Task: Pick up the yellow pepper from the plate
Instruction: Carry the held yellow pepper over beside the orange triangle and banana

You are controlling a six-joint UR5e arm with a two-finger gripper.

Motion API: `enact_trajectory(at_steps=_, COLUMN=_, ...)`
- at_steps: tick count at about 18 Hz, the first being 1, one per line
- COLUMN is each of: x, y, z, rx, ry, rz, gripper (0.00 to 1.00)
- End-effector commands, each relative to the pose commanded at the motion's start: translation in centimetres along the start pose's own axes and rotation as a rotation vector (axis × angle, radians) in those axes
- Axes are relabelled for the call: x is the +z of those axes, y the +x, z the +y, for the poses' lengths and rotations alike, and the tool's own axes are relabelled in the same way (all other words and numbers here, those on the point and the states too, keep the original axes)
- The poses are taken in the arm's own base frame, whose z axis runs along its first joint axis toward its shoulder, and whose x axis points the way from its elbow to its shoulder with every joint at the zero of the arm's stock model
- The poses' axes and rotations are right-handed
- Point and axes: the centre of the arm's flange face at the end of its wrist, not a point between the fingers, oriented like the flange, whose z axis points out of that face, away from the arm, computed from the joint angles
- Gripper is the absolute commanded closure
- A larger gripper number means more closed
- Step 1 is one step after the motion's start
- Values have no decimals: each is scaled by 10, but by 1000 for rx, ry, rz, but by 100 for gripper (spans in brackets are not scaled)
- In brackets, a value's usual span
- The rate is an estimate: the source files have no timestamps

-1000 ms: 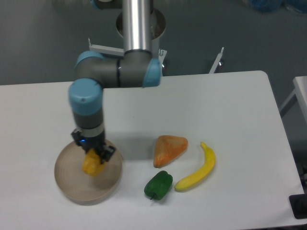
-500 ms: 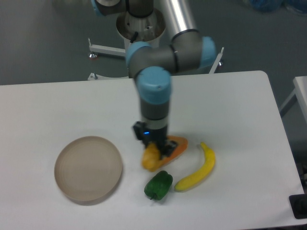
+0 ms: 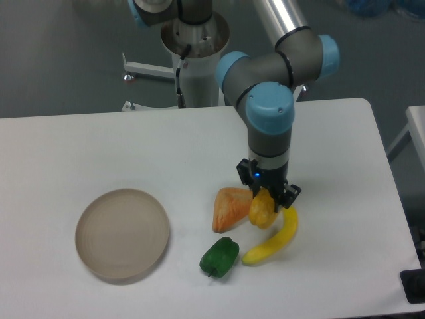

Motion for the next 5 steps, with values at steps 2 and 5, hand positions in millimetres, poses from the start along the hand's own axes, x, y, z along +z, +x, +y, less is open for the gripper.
enact_trajectory(at_steps=2, x=-2, y=-1, z=3, rx=0, ry=0, rz=-2, gripper=61)
enact_trajectory(at_steps=5, x=1, y=0, z=3, rx=5, ry=-2, rz=1, gripper=61)
